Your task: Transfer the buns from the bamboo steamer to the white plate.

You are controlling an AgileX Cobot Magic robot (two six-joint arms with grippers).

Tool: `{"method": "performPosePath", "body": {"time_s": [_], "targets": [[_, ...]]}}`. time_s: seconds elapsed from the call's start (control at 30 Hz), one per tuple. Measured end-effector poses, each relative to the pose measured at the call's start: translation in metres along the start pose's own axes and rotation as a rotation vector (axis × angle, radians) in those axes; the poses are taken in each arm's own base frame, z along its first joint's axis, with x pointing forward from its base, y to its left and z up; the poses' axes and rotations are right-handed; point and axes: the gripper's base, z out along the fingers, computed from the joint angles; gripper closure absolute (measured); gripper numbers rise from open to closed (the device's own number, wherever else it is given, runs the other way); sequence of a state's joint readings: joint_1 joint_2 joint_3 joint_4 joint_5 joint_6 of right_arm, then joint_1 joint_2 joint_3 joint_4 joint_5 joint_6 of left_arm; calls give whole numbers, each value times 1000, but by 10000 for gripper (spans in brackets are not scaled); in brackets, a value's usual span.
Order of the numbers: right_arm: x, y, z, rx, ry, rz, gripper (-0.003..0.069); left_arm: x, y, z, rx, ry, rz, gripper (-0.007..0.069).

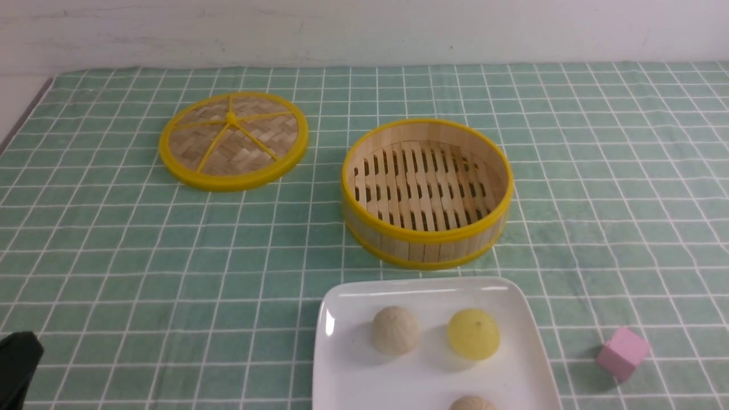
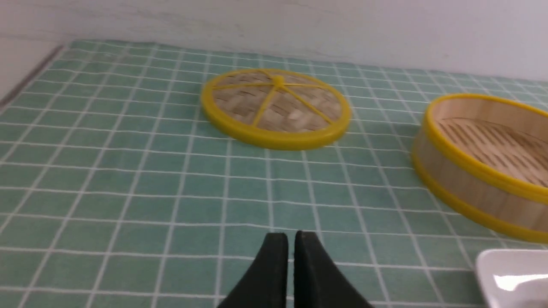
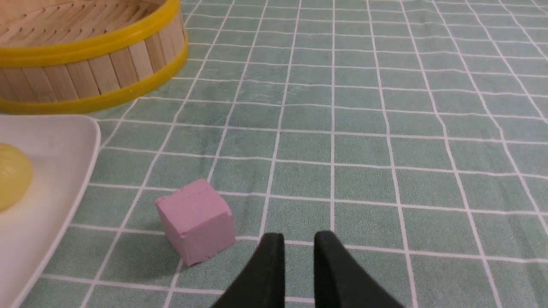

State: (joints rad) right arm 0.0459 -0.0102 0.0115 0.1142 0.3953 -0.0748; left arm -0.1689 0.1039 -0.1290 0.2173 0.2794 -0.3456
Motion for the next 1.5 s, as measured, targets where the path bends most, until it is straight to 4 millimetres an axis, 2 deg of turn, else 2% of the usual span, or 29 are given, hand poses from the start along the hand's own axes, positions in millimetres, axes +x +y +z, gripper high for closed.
{"method": "performPosePath", "body": {"time_s": [0.07, 0.2, 0.27, 0.53, 1.5], "targets": [[0, 0, 0, 0, 0, 0, 524, 9, 4, 1, -47, 5, -5, 571], [0, 0, 0, 0, 0, 0, 518, 39, 12, 3, -125, 42, -15, 571], [0, 0, 0, 0, 0, 0, 516, 45, 13, 3, -135, 43, -16, 570], [0, 0, 0, 0, 0, 0, 510, 53, 16, 1, -164, 112, -21, 563], [0, 0, 0, 0, 0, 0, 486, 53, 16, 1, -167, 115, -16, 537]]}}
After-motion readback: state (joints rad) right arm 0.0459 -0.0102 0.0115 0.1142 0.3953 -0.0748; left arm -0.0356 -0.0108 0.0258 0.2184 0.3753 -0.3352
